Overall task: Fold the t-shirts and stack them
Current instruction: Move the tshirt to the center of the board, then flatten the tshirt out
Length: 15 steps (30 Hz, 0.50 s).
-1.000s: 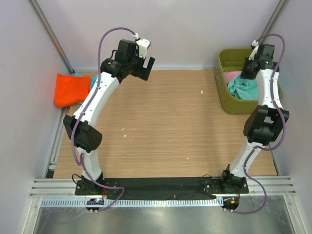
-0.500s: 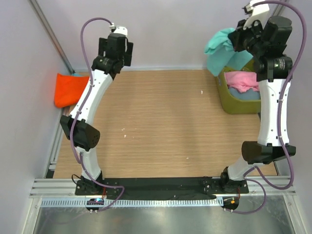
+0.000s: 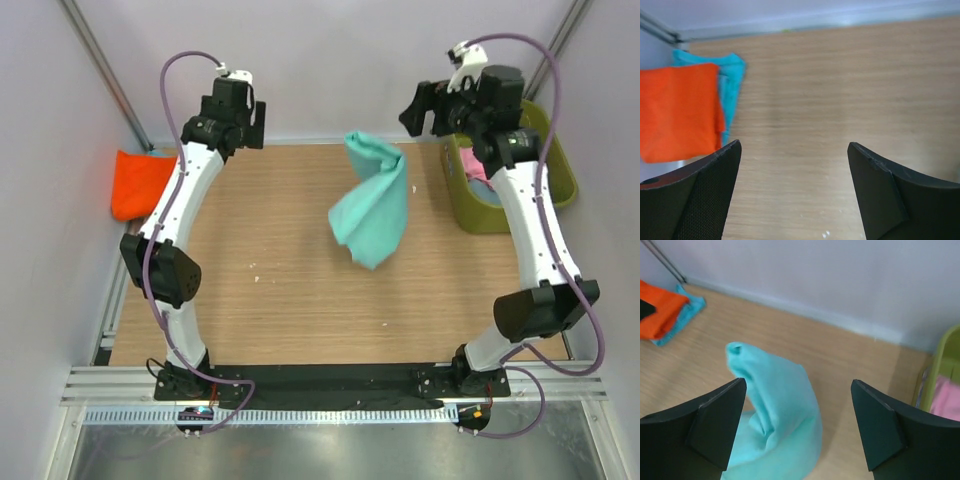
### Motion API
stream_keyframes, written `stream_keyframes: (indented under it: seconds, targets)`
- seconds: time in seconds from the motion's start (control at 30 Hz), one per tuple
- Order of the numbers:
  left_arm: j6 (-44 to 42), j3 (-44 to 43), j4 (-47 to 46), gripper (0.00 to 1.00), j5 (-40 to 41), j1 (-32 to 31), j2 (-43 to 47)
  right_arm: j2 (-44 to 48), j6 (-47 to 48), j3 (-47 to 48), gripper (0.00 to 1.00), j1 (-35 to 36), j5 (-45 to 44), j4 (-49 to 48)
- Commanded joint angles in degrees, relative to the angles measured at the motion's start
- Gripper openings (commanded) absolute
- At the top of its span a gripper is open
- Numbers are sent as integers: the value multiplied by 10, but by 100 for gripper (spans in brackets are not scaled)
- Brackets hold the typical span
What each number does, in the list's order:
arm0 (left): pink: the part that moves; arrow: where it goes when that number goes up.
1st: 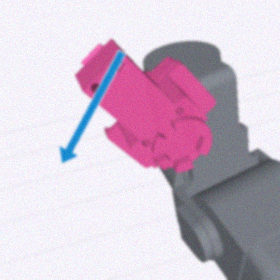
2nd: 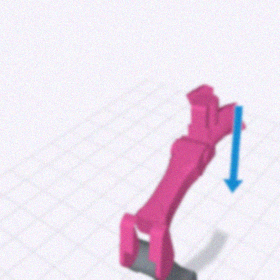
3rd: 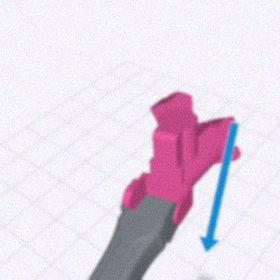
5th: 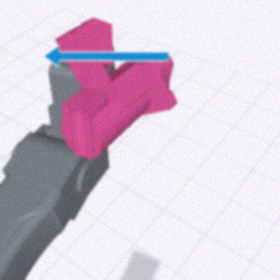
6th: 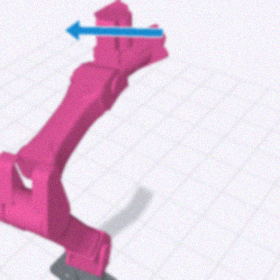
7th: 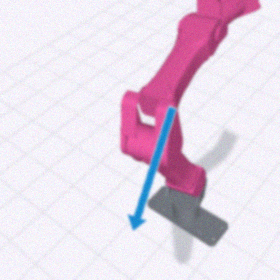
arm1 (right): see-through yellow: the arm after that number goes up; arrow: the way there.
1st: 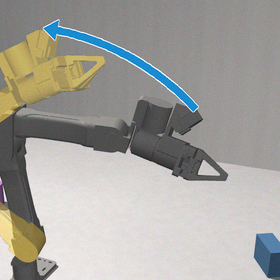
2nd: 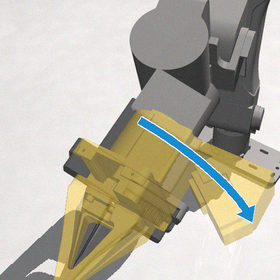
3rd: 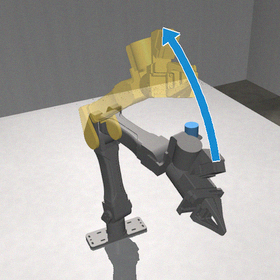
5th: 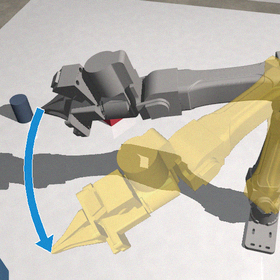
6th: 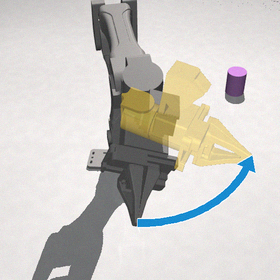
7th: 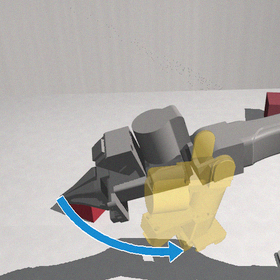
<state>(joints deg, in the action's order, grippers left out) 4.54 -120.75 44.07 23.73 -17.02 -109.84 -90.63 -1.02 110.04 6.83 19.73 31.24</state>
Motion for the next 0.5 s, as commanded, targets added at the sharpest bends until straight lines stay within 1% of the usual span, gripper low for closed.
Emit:
stream_keyframes:
  seconds: [0.0, 0.03, 0.07, 0.1, 0.13, 0.2, 0.27, 0.33, 0.37, 0.4, 0.47]
  targets:
    - [20, 16, 73, 87, -179, -2, 13, -29, -43, -88, 93, -13, -83, 43]
    - [26, 30, 89, 86, -198, -2, 10, -31, -27, -133, 93, -16, -93, 48]
    - [30, 48, 90, 82, -216, -2, 9, -35, -7, -154, 93, -17, -85, 56]
    - [36, 66, 87, 82, -248, -2, 9, -38, 7, -170, 91, -16, -64, 62]
    - [43, 103, 83, 82, -262, -2, 8, -46, 59, -187, 89, -16, -31, 71]
    - [62, 137, 74, 82, -309, -2, 3, -74, 91, -189, 87, 2, -5, 108]
    - [68, 169, 63, 81, -352, -4, -1, -77, 115, -200, 87, 14, 0, 113]
    - [58, 175, 65, 79, -388, -20, -15, -80, 130, -204, 87, 34, 12, 121]
    - [52, 163, 71, 78, -393, -28, -26, -80, 142, -207, 87, 41, 18, 124]
    - [44, 151, 79, 78, -402, -35, -47, -77, 142, -215, 87, 58, 19, 121]
    - [45, 125, 89, 77, -429, -49, -67, -75, 139, -220, 86, 69, 17, 109]
